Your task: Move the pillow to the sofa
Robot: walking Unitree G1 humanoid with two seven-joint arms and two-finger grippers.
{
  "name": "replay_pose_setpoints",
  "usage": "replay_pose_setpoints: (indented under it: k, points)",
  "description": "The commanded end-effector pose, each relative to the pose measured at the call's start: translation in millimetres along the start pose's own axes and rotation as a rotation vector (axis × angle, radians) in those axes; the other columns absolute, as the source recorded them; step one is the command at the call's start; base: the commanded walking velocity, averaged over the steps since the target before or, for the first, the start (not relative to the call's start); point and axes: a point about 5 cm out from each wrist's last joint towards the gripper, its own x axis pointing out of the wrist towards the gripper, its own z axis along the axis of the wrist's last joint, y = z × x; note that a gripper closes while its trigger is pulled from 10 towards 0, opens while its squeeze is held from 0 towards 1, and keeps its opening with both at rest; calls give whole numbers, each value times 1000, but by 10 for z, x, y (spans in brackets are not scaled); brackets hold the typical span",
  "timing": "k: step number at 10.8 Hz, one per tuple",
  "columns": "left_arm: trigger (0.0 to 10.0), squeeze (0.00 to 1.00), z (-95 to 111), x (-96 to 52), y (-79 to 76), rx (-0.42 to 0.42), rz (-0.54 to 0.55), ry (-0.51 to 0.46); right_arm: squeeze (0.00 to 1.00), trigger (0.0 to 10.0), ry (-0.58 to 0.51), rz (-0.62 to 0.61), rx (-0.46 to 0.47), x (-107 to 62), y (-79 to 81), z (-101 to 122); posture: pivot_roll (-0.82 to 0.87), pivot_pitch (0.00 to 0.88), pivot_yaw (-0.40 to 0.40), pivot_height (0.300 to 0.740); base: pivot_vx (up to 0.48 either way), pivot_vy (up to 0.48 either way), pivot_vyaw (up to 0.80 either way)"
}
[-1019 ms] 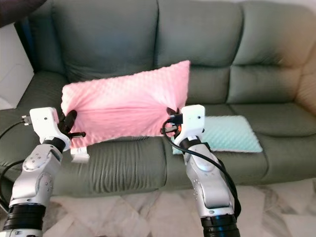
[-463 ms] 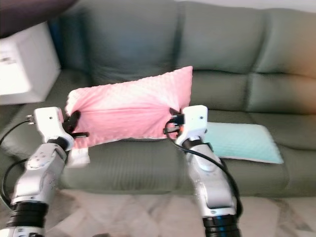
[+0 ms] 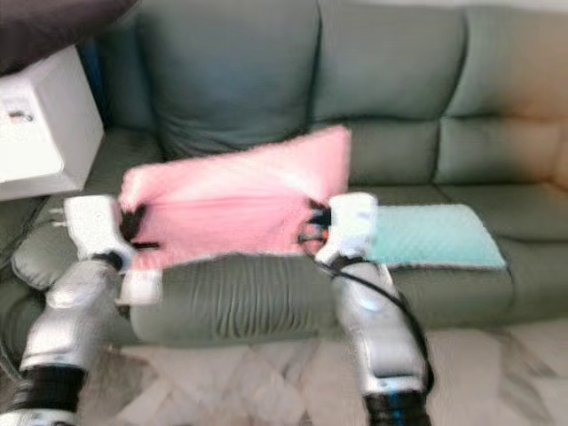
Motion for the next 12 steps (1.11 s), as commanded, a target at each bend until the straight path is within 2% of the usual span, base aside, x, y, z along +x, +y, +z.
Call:
replay_pose_setpoints:
  k: [1,6,7,9,12]
  points:
    - [10000,0,54,3,5,10,7,-30,0,10000,-33,-63,-16,-25,-153,76,-83,71,-44,740,0,0,0]
    - [10000,0,69,-7,-65,24,-29,-55,0,10000,-39,-76,-15,-43,-169,71,-89,77,-42,740,0,0,0]
    - [10000,0,25,-41,-27,18,-25,-66,0,10000,-37,-81,-16,-71,-189,45,-90,78,-44,740,0,0,0]
    - [10000,0,32,-59,34,30,-19,-90,0,10000,-30,-76,-17,-82,-183,2,-86,77,-43,740,313,0,0]
    - [10000,0,41,-46,29,33,-27,-100,0,10000,-30,-72,-16,-87,-170,-8,-88,76,-42,740,480,0,0]
